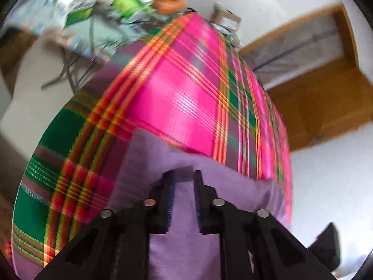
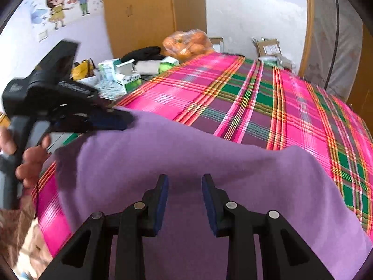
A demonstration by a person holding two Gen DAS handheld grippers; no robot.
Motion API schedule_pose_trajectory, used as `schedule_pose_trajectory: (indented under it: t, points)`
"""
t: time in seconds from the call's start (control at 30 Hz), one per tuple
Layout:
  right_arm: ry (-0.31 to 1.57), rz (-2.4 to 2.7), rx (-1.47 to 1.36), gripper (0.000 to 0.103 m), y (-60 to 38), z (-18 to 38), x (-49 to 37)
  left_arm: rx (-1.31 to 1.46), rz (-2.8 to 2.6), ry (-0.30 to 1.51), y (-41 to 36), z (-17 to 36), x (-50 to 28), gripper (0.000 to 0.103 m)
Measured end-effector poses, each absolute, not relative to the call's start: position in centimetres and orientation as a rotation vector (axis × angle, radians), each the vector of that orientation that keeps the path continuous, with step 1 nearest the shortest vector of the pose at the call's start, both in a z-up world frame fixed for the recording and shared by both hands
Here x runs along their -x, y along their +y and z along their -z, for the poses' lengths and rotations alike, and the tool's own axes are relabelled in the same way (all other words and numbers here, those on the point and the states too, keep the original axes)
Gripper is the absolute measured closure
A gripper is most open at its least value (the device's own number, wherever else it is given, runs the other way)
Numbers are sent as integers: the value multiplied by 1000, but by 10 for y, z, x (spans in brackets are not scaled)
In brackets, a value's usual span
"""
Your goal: Fold clothes
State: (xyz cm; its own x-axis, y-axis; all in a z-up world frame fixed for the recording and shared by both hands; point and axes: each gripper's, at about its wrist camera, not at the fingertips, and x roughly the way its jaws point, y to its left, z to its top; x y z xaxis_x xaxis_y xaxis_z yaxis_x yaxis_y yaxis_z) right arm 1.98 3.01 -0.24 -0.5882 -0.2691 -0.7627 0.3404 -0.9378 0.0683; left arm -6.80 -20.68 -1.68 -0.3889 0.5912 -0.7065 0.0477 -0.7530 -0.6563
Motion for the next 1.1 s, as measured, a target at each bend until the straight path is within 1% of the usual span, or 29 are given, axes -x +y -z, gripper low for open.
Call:
schedule_pose_trajectory:
  t: [0.1, 0.2, 0.23, 0.3, 0.33, 0.37, 0.47, 0.53, 0.83, 0.9, 0.93, 0.97, 1.1]
  points:
    - [54, 2528, -1258, 71, 30, 8, -1, 1464, -2200, -862, -209, 18, 68, 96]
    - [41, 2529, -1280, 70, 24, 9, 11, 1450, -2199, -871, -211, 18, 68, 97]
    - [31, 2527, -1288, 68, 23, 9, 15, 1450, -2195, -878, -212, 19, 69, 97]
    - [13, 2525, -1289, 67, 19, 10, 19, 1449, -2190, -890, -214, 19, 71, 97]
    - [24, 2525, -1284, 65, 14, 10, 21, 1442, -2195, -888, -216, 19, 71, 97]
    - [36, 2525, -1279, 60, 9, 11, 24, 1437, -2195, -890, -218, 20, 71, 97]
    - [122, 2532, -1252, 52, -10, 12, 25, 1435, -2188, -904, -222, 21, 71, 98]
    - [184, 2538, -1236, 50, -23, 13, 26, 1434, -2193, -901, -223, 21, 71, 99]
    - [232, 2519, -1232, 49, -39, 11, 32, 1450, -2200, -902, -225, 19, 69, 99]
    - [241, 2510, -1235, 51, -40, 11, 33, 1464, -2206, -892, -225, 16, 66, 99]
    - [241, 2504, -1233, 56, -38, 9, 32, 1466, -2220, -883, -226, 12, 63, 99]
    - [232, 2497, -1224, 57, -34, 5, 27, 1461, -2240, -862, -228, 9, 59, 96]
    - [221, 2502, -1177, 57, -12, -4, 0, 1457, -2267, -862, -237, 4, 44, 94]
